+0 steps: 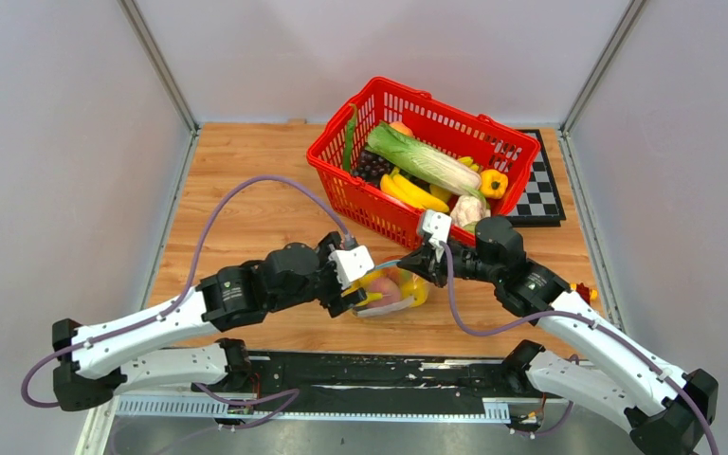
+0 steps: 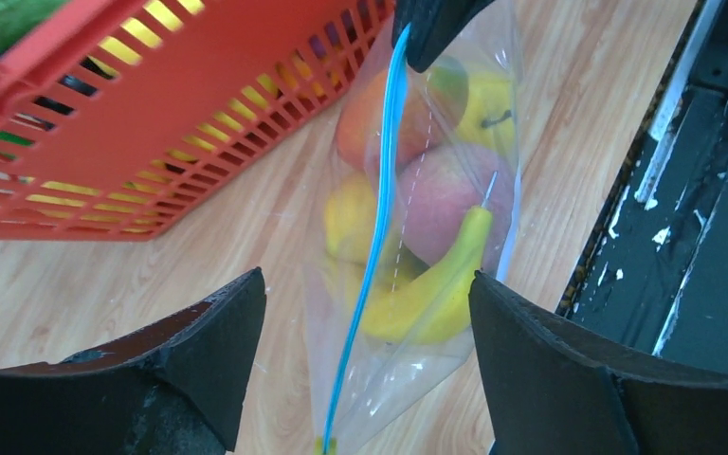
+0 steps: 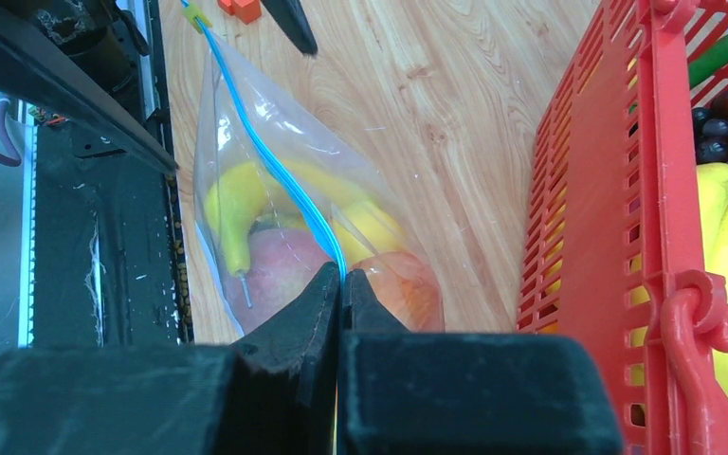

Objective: Place the food in the zip-top bag and seal the zipper
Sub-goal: Place the zipper food storage bag at the center of the board.

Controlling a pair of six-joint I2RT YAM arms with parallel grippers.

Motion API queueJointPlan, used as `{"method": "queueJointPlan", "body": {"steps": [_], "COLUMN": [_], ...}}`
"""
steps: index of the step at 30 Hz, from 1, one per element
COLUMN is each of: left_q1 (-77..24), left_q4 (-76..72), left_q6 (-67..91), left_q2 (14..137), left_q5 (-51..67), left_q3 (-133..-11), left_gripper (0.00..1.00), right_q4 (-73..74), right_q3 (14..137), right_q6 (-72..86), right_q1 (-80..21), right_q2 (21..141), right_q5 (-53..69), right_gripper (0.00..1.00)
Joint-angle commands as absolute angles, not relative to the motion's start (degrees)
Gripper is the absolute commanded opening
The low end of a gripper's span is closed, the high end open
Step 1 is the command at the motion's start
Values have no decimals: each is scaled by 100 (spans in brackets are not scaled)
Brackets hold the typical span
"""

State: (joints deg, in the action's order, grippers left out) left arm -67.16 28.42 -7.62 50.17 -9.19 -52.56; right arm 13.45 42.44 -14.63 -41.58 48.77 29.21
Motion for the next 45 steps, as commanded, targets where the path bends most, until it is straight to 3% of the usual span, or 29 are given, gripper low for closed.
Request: {"method": "queueJointPlan", "body": {"steps": [1,3,7,11,16,21,26,29,32,36,45], "left_q1": [-6715,-6716,-6722,-6556,-5815,-5520,-5520,-5518,-5520,-5520,-5520], "left_q4": [2622,2588,2429,2283,1928,1707,2170,2019,1823,1873,2156], "left_q6": [-858,-884,-918,-968,-948,-983,-311,328,635,588,916], "left_q2": [5294,5389,5470,5404,5035,4812,4934,4765,4461,4158,4232], "left_q5": [-898,-1101,-1751,-2593,-3043,-2886,-2268,-1491,-1361,-1118,-1558], "left_q3": [-5461,-5484,-5442,-5465,-5417,-5461,-5462,-4968,-4656,-4719,-4977], "left_gripper": [81,70,37,17,4,1,7,41,59,68,81], "right_q4": [1055,1042,496,-221,-119,-43,195,702,667,718,1949], "right_q3": [4482,4476,4401,4734,5945,6845,6545,6131,5498,5032,5461], "right_q6": [-1445,-1461,-1392,-1140,-1337,-1516,-1801,-2047,-1944,-1945,-2333], "right_q1": [-4170,-4171,-4166,-4166,-4171,-4157,-4162,-4166,-4166,-4175,-4276], "right_q2": [4886,4878,4999,5616,6790,7607,7761,7822,7693,7308,7315], "right_q5": [3148,3202,3203,3010,2992,3065,3905,4283,4529,4782,5217], "right_gripper": [0,0,0,0,0,0,0,0,0,0,2]}}
